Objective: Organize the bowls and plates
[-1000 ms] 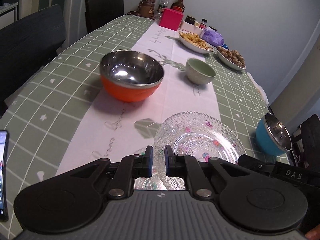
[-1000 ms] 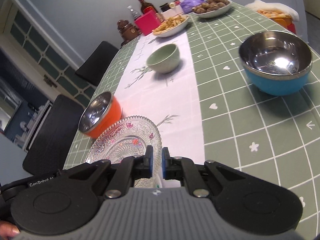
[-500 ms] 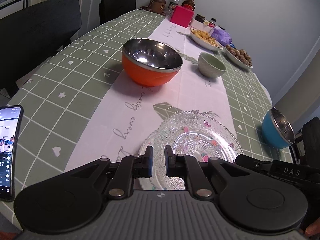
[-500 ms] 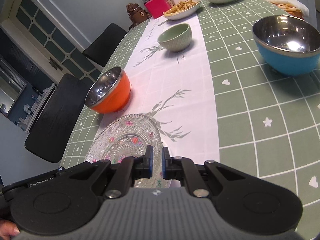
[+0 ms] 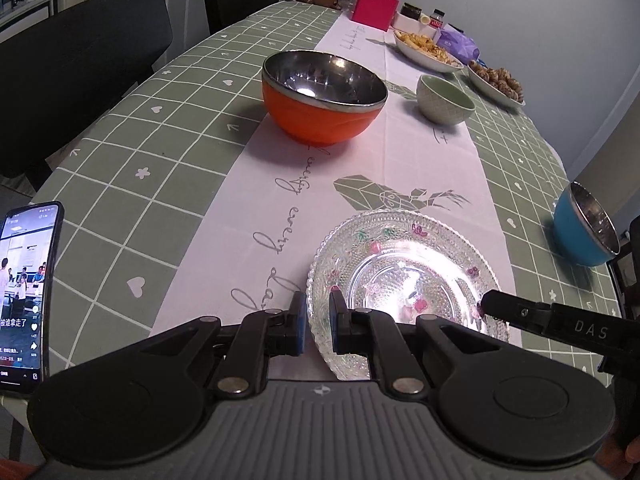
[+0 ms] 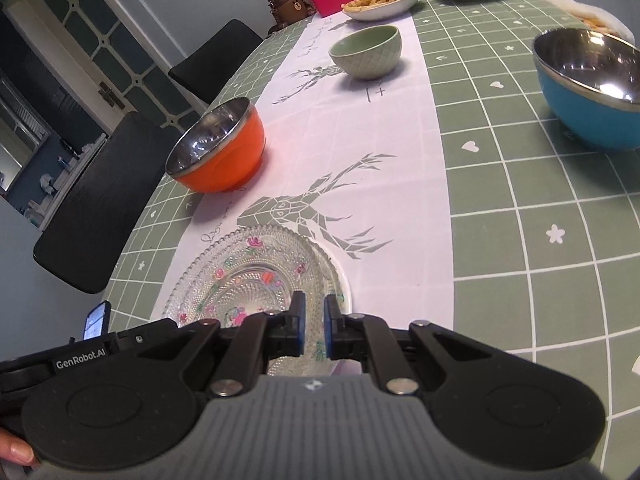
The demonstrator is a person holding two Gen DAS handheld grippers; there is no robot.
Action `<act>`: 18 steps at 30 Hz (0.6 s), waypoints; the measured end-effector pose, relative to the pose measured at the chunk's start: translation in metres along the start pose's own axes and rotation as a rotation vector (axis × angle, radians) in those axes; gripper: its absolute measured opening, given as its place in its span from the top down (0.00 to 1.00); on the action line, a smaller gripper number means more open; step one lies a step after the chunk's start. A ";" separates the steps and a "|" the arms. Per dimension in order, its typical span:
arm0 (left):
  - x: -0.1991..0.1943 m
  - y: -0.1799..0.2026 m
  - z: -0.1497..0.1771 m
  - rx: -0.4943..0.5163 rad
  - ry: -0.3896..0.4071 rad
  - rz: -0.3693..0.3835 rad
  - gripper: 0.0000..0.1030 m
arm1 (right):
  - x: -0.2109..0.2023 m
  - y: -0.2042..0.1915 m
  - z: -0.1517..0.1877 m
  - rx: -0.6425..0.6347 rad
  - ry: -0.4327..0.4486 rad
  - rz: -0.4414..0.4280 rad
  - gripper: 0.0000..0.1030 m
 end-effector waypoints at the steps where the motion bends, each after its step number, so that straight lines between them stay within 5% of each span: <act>1: 0.001 0.000 0.000 -0.001 -0.004 0.001 0.88 | 0.000 -0.001 0.000 -0.011 0.004 0.004 0.93; 18: 0.000 -0.001 -0.005 0.027 0.017 0.001 0.87 | 0.001 -0.003 -0.001 -0.027 0.008 0.012 0.90</act>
Point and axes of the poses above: each gripper's, at about its wrist camera, not at the fingertips, and x roughly the way its jaws point, y to its right, z to its underside, the point moved 1 cm from there along x, roughly the way its jaws point, and after that the axes turned 15 degrees about y, right-handed, at the moved point
